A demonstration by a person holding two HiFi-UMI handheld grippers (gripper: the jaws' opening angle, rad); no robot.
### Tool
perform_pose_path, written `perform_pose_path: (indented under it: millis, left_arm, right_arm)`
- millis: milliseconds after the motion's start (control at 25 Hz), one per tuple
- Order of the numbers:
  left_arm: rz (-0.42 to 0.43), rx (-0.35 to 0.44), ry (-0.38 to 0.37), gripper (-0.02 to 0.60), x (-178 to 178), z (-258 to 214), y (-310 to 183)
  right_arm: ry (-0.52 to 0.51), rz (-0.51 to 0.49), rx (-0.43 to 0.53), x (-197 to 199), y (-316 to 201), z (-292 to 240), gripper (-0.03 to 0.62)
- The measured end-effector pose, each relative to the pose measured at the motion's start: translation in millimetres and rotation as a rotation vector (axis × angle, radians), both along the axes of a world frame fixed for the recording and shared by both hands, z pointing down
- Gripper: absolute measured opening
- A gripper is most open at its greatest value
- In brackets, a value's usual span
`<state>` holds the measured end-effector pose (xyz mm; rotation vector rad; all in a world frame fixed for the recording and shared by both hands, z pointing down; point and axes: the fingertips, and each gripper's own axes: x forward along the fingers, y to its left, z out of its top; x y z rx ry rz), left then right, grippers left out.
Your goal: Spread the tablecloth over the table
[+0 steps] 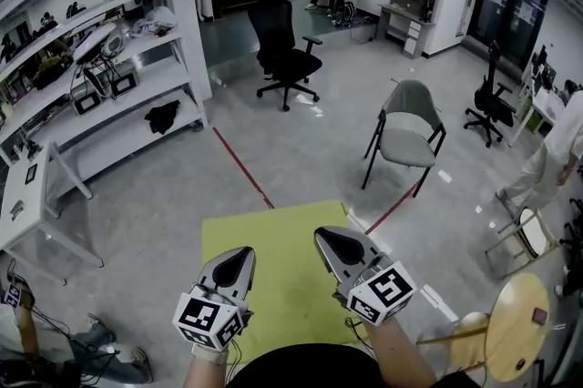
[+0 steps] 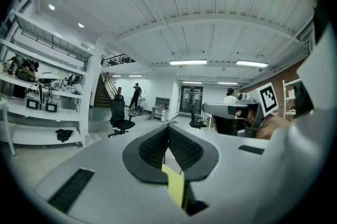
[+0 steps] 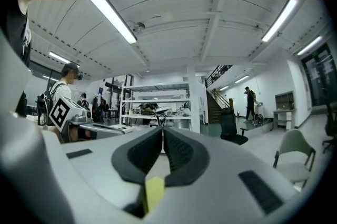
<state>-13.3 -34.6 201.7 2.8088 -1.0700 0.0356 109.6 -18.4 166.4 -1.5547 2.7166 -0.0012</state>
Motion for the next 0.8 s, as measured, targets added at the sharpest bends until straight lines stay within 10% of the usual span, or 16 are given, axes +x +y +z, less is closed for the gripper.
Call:
perform_pose_path:
  millis: [800]
  left_arm:
    - [0.020, -0.019, -0.012, 0.014, 1, 6, -8]
  right_arm:
    - [0.024, 0.005, -0.028, 1, -11, 12, 0.017]
